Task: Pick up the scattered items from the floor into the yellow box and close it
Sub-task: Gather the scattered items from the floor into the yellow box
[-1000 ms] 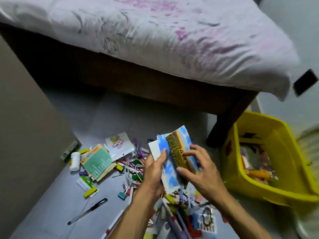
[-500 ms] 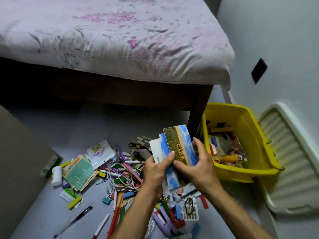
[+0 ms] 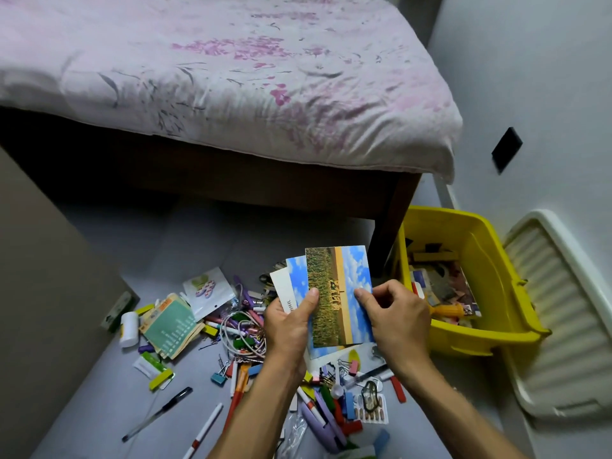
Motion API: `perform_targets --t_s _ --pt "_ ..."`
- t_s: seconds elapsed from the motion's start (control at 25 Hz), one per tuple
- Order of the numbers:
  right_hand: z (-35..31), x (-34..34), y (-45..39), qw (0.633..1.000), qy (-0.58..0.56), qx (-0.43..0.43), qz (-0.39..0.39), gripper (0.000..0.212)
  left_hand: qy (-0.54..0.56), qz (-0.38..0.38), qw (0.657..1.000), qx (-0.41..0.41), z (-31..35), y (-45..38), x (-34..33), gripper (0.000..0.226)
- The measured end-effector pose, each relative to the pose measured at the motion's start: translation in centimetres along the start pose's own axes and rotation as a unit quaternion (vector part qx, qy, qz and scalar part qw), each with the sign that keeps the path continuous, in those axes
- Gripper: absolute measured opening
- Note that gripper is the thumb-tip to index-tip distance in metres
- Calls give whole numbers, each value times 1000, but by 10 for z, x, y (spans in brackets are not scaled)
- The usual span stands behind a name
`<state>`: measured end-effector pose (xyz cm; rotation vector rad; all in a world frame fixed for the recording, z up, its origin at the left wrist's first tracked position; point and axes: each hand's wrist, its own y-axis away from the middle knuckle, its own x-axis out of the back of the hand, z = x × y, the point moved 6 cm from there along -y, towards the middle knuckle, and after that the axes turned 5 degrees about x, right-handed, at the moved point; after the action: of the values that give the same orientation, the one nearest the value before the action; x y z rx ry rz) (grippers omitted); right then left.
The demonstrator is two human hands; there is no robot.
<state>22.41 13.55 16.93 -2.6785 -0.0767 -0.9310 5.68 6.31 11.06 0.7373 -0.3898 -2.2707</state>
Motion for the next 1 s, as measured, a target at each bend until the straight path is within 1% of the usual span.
perform_targets --t_s 0.12,0.2,0.24,0.28,0.32,0.36,0.4,0.44,0.52,0.6,0.72,0.8,0.84,0.88,0.92,1.0 --pt "-17 -4 6 995 81 55 -8 25 -10 44 999 -17 3 1 8 24" --pt "-23 -8 10 990 115 78 -15 22 -12 59 998 -21 3 0 13 29" --pt "-24 -10 12 989 117 85 -17 20 -5 63 998 -22 2 -1 15 30" --pt "-23 -11 12 993 90 80 -15 16 4 67 998 -21 1 -1 17 28" --pt "-17 -13 11 998 24 50 -16 13 13 70 997 -18 1 -2 20 27" --pt "-9 -16 9 997 -69 2 -23 12 21 72 997 -14 0 -3 22 26" --pt "-1 -20 8 987 -152 -53 -31 12 29 72 997 -11 -2 -5 24 25" --pt "8 -24 7 975 -200 -93 -35 14 34 73 997 -11 -4 -7 26 24" --pt "19 -27 8 970 -210 -117 -47 17 32 75 997 -7 -6 -9 28 25" --pt "23 -28 8 970 -211 -109 -54 14 18 79 997 3 -7 -11 30 29" --pt "36 -29 0 962 -237 -131 -36 5 28 78 996 16 -5 -14 31 43" --pt "42 -37 -1 947 -267 -166 -71 3 29 71 997 26 -4 -15 30 55" --pt "44 -43 2 935 -288 -185 -96 3 17 64 997 30 -3 -14 28 53" --pt "45 -47 5 932 -289 -191 -111 4 -2 56 998 35 -4 -13 26 45" --pt "46 -50 9 937 -269 -188 -119 5 -26 52 998 40 -5 -10 24 36" --pt "51 -54 16 946 -227 -197 -122 8 -52 35 996 58 -8 -7 25 26"
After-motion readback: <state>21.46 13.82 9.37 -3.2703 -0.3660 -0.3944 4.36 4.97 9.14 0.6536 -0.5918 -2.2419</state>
